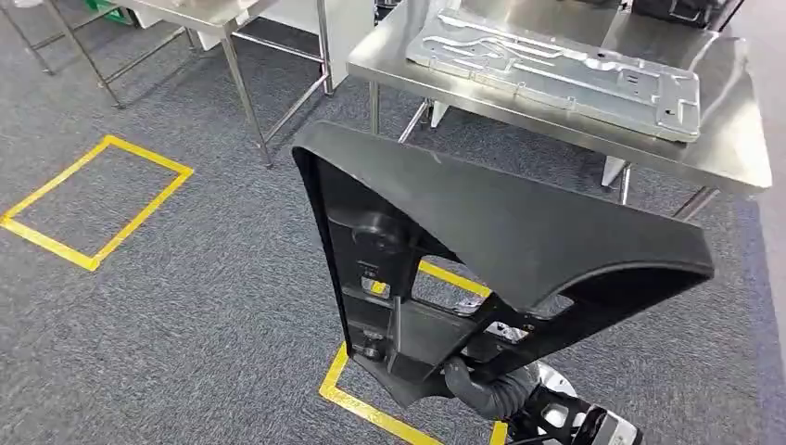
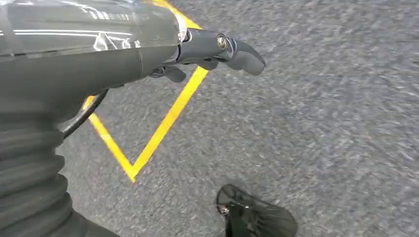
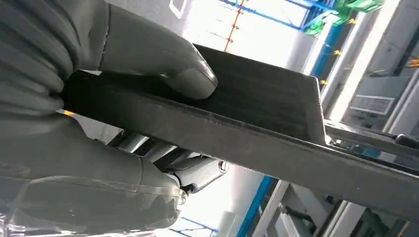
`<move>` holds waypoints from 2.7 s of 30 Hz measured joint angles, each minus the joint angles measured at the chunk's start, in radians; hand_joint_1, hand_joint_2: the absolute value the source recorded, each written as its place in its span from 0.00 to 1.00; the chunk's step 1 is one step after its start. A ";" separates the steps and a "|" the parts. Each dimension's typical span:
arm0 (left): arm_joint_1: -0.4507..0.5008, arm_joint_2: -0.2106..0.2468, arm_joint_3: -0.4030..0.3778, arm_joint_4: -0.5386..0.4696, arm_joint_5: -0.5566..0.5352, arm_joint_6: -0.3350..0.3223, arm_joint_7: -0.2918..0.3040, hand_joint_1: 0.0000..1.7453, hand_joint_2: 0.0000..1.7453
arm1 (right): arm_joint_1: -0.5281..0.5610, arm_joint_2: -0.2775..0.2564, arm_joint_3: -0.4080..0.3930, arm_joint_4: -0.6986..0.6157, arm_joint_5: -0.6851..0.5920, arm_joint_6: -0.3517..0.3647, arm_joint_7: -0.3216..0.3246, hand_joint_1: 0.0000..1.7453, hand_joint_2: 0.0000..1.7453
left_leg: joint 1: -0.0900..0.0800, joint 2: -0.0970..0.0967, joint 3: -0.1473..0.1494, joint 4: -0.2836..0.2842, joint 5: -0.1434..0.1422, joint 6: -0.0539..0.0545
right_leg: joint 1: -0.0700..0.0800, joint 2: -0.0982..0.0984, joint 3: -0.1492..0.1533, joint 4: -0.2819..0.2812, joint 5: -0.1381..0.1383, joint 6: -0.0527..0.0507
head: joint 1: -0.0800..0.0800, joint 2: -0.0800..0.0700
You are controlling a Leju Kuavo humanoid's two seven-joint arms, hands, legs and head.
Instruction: Take the parts from the cabinet and place them on the table.
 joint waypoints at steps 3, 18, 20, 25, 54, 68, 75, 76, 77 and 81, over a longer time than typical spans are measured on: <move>0.005 0.000 0.000 0.000 0.004 -0.009 -0.003 0.00 1.00 | 0.007 0.000 -0.006 -0.002 0.002 -0.002 0.000 0.99 1.00 | -0.004 0.032 0.000 0.000 -0.005 0.006 | -0.008 -0.033 -0.122 0.228 -0.100 0.013 | 0.000 0.000; 0.005 -0.005 0.000 0.000 0.001 -0.026 -0.011 0.00 1.00 | 0.029 0.000 -0.017 -0.030 0.017 -0.003 0.000 0.99 1.00 | -0.008 0.026 -0.084 0.258 -0.167 -0.039 | 0.003 -0.023 0.023 -0.081 0.060 -0.054 | 0.000 0.000; 0.009 -0.005 0.000 0.000 0.000 -0.027 -0.011 0.00 1.00 | 0.032 0.000 -0.017 -0.030 0.018 -0.002 0.000 0.99 1.00 | -0.008 0.026 -0.100 0.272 -0.139 -0.042 | 0.002 0.002 0.023 -0.076 0.057 -0.052 | 0.000 0.000; 0.006 -0.004 0.000 0.000 0.000 -0.028 -0.015 0.00 1.00 | 0.030 0.000 -0.018 -0.030 0.019 -0.001 0.000 0.99 1.00 | 0.002 -0.039 -0.005 0.028 -0.014 -0.040 | 0.004 0.043 0.016 -0.045 0.038 -0.034 | 0.000 0.000; 0.005 -0.003 -0.002 0.000 -0.010 -0.058 -0.014 0.00 1.00 | 0.030 0.015 -0.032 -0.042 0.066 0.002 0.000 0.99 1.00 | -0.007 0.025 -0.057 0.146 -0.049 -0.037 | 0.004 -0.029 0.030 -0.062 0.040 -0.047 | 0.000 0.000; 0.003 -0.003 -0.002 0.000 -0.010 -0.058 -0.015 0.00 1.00 | 0.031 0.019 -0.032 -0.043 0.063 -0.004 0.000 0.99 1.00 | -0.008 0.024 0.022 -0.009 -0.016 0.005 | -0.011 -0.035 -0.115 0.210 -0.049 0.012 | 0.000 0.000; 0.001 -0.006 -0.002 0.000 -0.015 -0.059 -0.022 0.00 1.00 | 0.034 0.019 -0.034 -0.047 0.062 -0.023 0.000 0.99 1.00 | -0.010 0.027 0.046 -0.022 -0.034 -0.030 | 0.005 -0.037 0.002 -0.051 0.046 -0.025 | 0.000 0.000; -0.001 -0.006 -0.002 0.000 -0.015 -0.059 -0.024 0.00 1.00 | 0.037 0.019 -0.034 -0.051 0.062 -0.023 0.000 0.99 1.00 | -0.014 0.030 0.049 -0.018 -0.041 -0.036 | -0.011 -0.034 0.015 -0.069 0.052 -0.036 | -0.001 0.000; -0.001 -0.005 -0.002 0.000 -0.015 -0.059 -0.026 0.00 1.00 | 0.039 0.019 -0.034 -0.054 0.062 -0.024 0.000 0.99 1.00 | -0.013 0.027 0.046 0.005 -0.049 -0.039 | -0.005 -0.036 0.026 -0.076 0.050 -0.038 | 0.000 0.000; 0.004 -0.005 -0.002 0.000 -0.017 -0.059 -0.027 0.00 1.00 | 0.053 0.019 -0.034 -0.055 0.065 -0.037 0.000 0.99 1.00 | -0.011 0.025 -0.111 0.283 -0.152 -0.042 | 0.003 -0.037 0.044 -0.074 0.031 -0.057 | -0.001 0.000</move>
